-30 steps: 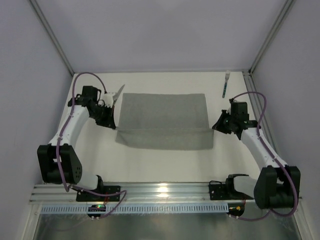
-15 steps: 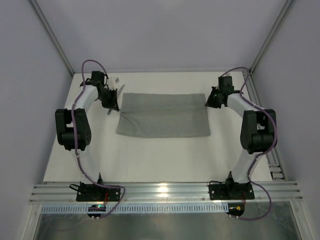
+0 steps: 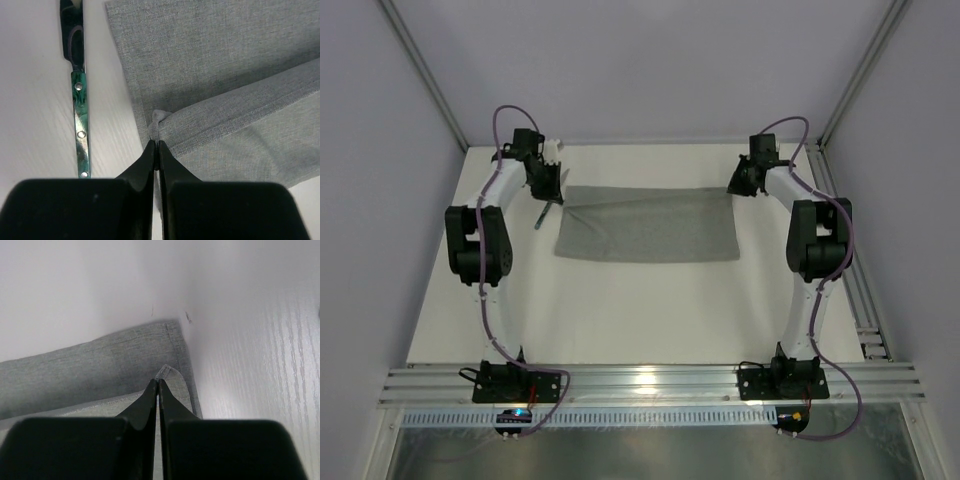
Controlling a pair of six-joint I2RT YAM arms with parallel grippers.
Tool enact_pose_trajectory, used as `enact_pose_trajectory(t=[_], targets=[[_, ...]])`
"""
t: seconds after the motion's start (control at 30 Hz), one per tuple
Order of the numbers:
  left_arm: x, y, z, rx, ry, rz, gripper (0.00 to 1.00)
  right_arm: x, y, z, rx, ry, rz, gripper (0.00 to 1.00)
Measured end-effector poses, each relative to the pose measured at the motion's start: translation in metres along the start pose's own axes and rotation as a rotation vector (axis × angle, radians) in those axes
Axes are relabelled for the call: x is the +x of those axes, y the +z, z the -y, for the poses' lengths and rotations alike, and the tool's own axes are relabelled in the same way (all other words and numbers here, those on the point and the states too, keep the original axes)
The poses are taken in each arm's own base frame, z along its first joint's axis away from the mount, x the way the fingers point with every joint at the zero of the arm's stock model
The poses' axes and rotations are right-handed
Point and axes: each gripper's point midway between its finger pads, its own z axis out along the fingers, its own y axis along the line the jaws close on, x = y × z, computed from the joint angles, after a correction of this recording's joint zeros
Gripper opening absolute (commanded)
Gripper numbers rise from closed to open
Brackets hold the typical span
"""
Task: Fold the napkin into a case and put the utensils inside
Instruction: Fold and flatten the napkin at the center of the board, then move the rectangle-folded napkin to the center of the board.
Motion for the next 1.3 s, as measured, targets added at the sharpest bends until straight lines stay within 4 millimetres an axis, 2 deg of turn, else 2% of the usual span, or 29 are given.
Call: enact_pose_trajectory(t=[0.1, 0.2, 0.33, 0.5, 0.7, 0.73, 0.77, 0.8, 0.83, 0.87, 0.9, 0.93, 1.0, 1.17, 1.23, 1.3], targets=[[0.008, 0.013, 0.0, -0.007, 0.001, -0.035, 0.0, 0.007, 0.009, 0.008, 0.036, 0.009, -0.024, 0.03], [0.01, 0.018, -0.001, -0.012, 0.001, -0.044, 0.0, 0.012, 0.011, 0.014, 0.061, 0.017, -0.039, 0.03], [0.001, 0.016, -0.001, -0.023, 0.001, -0.023, 0.0, 0.01, 0.012, 0.012, 0.063, 0.024, -0.038, 0.03], [-0.012, 0.012, 0.0, -0.033, -0.008, 0.011, 0.0, -0.003, 0.018, 0.009, 0.065, 0.023, -0.015, 0.03], [-0.017, 0.021, -0.001, -0.041, -0.015, 0.015, 0.0, -0.005, 0.025, 0.011, 0.08, 0.022, -0.018, 0.04], [-0.017, 0.023, -0.002, -0.045, -0.019, 0.014, 0.0, -0.006, 0.027, 0.011, 0.079, 0.021, -0.018, 0.17], [-0.016, 0.025, -0.003, -0.049, -0.022, 0.01, 0.01, -0.007, 0.031, 0.01, 0.077, 0.021, -0.018, 0.26], [-0.015, 0.027, -0.005, -0.059, -0.023, 0.008, 0.15, -0.008, 0.034, 0.01, 0.077, 0.016, -0.018, 0.37], [-0.015, 0.027, -0.007, -0.07, -0.021, 0.006, 0.25, -0.008, 0.036, 0.01, 0.072, 0.01, -0.02, 0.55], [-0.014, 0.027, -0.01, -0.083, -0.021, 0.005, 0.37, -0.01, 0.038, 0.01, 0.069, 0.005, -0.021, 0.63], [-0.015, 0.027, -0.012, -0.095, -0.022, 0.007, 0.58, -0.011, 0.039, 0.01, 0.065, -0.005, -0.021, 0.69], [-0.017, 0.026, -0.015, -0.107, -0.022, 0.012, 0.64, -0.013, 0.039, 0.009, 0.06, -0.016, -0.02, 0.77], [-0.021, 0.024, -0.019, -0.127, -0.029, 0.025, 0.8, -0.019, 0.036, 0.009, 0.055, -0.038, -0.01, 0.82], [-0.033, 0.009, -0.022, -0.16, -0.03, 0.066, 0.81, -0.041, 0.019, 0.005, 0.063, -0.114, 0.035, 0.85], [-0.032, -0.006, -0.017, -0.158, -0.026, 0.08, 0.76, -0.044, 0.0, 0.006, 0.074, -0.142, 0.044, 0.85], [-0.02, -0.026, -0.01, -0.152, -0.016, 0.079, 0.68, -0.038, -0.027, 0.008, 0.075, -0.158, 0.054, 0.85]])
